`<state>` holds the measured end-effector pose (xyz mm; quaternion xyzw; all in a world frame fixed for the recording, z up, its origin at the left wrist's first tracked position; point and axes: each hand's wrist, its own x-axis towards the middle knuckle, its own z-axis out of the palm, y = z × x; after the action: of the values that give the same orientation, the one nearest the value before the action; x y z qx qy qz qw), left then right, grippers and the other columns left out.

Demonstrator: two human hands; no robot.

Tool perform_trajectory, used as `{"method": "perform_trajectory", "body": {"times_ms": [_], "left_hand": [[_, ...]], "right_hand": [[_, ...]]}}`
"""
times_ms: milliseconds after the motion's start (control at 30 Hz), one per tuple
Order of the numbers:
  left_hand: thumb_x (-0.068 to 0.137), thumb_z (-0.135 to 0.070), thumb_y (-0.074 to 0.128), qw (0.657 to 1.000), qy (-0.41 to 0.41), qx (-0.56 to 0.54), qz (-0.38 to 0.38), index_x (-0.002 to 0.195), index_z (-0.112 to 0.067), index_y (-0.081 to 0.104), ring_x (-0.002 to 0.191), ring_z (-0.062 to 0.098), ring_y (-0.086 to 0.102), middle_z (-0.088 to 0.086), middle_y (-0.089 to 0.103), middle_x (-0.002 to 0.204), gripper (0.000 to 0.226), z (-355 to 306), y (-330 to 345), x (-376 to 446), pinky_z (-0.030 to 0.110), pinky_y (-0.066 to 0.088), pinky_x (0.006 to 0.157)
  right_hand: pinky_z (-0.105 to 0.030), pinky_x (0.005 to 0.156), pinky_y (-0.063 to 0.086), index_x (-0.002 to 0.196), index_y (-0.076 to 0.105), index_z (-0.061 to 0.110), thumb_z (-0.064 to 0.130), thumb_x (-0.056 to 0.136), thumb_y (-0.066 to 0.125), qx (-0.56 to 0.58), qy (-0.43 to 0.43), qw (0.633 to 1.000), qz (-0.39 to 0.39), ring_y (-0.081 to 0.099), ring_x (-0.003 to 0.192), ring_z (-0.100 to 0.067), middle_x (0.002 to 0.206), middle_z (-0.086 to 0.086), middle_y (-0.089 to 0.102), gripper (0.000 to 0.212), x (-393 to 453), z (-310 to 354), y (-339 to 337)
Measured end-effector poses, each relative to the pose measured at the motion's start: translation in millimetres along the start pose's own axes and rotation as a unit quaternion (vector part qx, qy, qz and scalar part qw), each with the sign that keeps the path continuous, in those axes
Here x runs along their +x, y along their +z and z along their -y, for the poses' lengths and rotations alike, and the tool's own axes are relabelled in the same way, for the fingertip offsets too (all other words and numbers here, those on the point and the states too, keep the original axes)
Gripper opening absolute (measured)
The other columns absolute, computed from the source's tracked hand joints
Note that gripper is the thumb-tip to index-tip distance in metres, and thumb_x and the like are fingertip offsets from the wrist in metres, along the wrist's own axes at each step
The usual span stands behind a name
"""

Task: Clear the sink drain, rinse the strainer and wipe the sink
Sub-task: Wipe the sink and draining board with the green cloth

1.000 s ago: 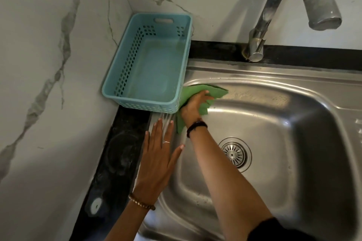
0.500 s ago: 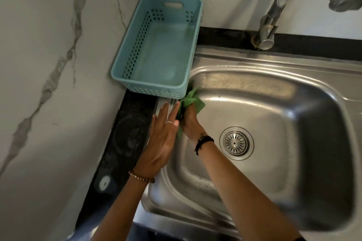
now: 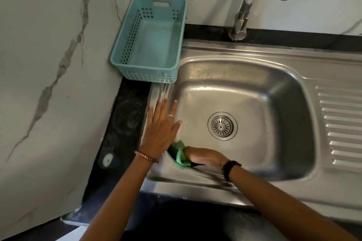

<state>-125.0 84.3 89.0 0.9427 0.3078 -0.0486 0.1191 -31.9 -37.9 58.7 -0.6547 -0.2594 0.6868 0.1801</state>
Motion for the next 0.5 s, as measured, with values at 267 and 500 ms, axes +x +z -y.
{"method": "perform_trajectory", "body": {"times_ms": [267, 500], "left_hand": [[0.094, -0.033, 0.02, 1.0, 0.021, -0.001, -0.003, 0.144, -0.008, 0.02, 0.141, 0.034, 0.018, 0.02, 0.022, 0.152, 0.056, 3, 2, -69, 0.05, 0.013, 0.115], [0.09, -0.02, 0.02, 1.0, 0.01, 0.013, -0.007, 0.139, -0.002, 0.035, 0.137, 0.034, 0.032, 0.022, 0.036, 0.146, 0.054, 1, 4, -77, 0.054, 0.022, 0.112]], "right_hand": [[-0.032, 0.099, 0.037, 0.08, 0.058, 0.032, 0.051, 0.092, 0.035, -0.241, -0.021, 0.969, -0.05, 0.054, 0.079, -0.007, 0.083, 0.012, 0.06, 0.032, -32, -17, -20], [-0.024, 0.112, 0.021, 0.14, 0.039, 0.007, 0.043, 0.098, 0.035, -0.078, -0.033, 0.994, -0.072, 0.037, 0.133, -0.016, 0.149, -0.009, 0.037, 0.056, -6, 7, 19]]}}
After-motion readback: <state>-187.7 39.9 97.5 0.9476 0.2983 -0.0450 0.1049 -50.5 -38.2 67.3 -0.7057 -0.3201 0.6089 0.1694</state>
